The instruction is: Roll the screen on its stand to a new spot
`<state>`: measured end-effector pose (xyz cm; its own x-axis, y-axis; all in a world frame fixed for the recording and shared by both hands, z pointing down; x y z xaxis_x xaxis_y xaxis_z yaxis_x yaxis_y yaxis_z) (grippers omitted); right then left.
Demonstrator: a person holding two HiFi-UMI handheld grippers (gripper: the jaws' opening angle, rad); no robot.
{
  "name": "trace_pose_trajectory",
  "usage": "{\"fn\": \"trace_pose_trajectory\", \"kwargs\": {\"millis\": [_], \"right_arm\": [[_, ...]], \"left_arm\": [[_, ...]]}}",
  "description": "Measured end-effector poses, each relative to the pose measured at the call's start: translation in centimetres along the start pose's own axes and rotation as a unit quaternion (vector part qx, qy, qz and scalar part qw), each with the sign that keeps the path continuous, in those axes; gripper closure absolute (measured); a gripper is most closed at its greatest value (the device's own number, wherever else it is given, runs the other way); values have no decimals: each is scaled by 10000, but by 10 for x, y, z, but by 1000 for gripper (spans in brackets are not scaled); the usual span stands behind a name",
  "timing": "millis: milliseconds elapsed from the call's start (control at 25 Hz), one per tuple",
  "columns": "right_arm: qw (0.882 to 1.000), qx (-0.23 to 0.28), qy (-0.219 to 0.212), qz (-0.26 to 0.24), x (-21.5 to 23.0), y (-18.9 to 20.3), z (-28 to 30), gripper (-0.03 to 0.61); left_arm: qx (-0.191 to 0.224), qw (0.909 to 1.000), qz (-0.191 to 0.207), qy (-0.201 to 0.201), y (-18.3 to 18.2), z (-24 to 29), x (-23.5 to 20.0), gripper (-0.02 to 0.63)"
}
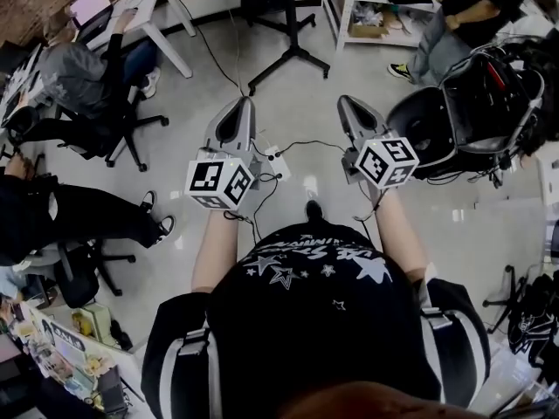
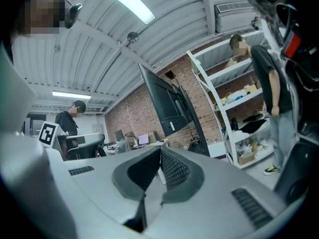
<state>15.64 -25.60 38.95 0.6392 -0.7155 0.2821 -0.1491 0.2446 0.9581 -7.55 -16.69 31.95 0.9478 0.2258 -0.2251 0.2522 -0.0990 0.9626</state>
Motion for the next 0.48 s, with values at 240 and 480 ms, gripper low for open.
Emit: {"fn": "trace_pose_trajectory", "kwargs": {"millis": [240,480], "right_arm": [[9997,-81,-220,-41,41,-14,31,571],[9984,-160,-538,-113,53,-22,39,571]], "left_arm": [[80,9999,17,-144,-1,53,-2,603],[193,9994,-41,-282,0,70,6,603]]}}
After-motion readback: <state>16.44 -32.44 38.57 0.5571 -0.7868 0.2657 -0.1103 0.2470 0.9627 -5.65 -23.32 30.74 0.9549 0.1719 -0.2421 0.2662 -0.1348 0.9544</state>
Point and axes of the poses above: the fingertips, and each gripper's own axes: z forward along the fingers, x to its right, y out of its underside, the point moved 5 cm from there along -z, backward along the fingers, and after that the axes turned 2 degrees about -z, right-handed, at the moved point
